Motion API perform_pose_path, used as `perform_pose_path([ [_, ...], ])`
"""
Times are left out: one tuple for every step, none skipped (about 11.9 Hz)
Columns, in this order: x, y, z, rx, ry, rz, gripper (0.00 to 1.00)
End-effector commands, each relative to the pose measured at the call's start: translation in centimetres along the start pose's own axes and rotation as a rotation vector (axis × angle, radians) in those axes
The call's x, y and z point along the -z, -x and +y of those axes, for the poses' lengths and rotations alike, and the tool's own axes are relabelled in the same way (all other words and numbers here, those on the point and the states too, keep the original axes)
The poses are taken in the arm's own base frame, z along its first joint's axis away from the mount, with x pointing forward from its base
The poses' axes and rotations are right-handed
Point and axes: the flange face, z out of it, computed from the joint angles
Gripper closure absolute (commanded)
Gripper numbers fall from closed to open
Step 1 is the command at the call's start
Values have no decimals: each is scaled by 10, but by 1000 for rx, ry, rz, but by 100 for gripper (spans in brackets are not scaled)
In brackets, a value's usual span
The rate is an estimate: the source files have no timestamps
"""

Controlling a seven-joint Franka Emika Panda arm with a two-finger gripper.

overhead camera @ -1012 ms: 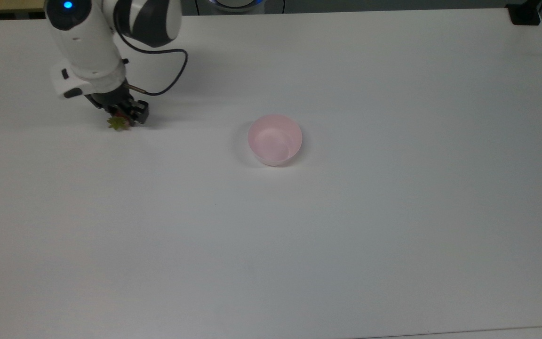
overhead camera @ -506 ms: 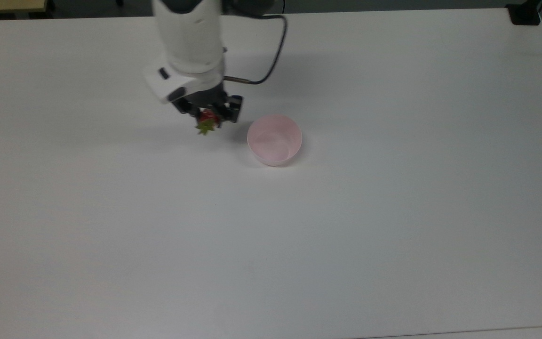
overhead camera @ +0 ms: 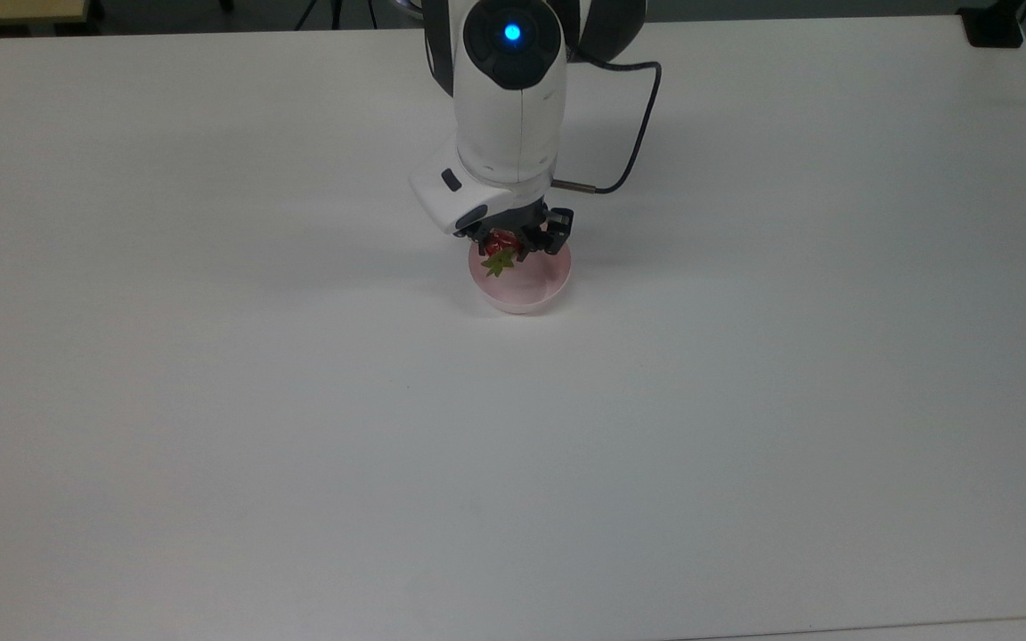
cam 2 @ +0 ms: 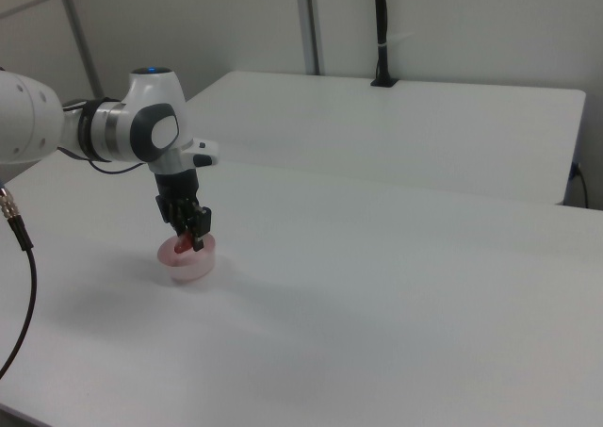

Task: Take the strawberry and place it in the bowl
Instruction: 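Lift the strawberry and carry it over the pink bowl, then open the gripper to drop the strawberry into the bowl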

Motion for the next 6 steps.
perform_pose_path([
  [-4,-10,-15,-56,-9,-6,20],
  [-3,-10,-15,-57,-10,-6,0],
  [-2,-10,-16,-52,-8,-3,0],
  [2,-10,-15,-54,-10,1,0],
  [11,-8,-16,-48,-7,11,0],
  [46,-8,-9,-65,-23,45,0],
])
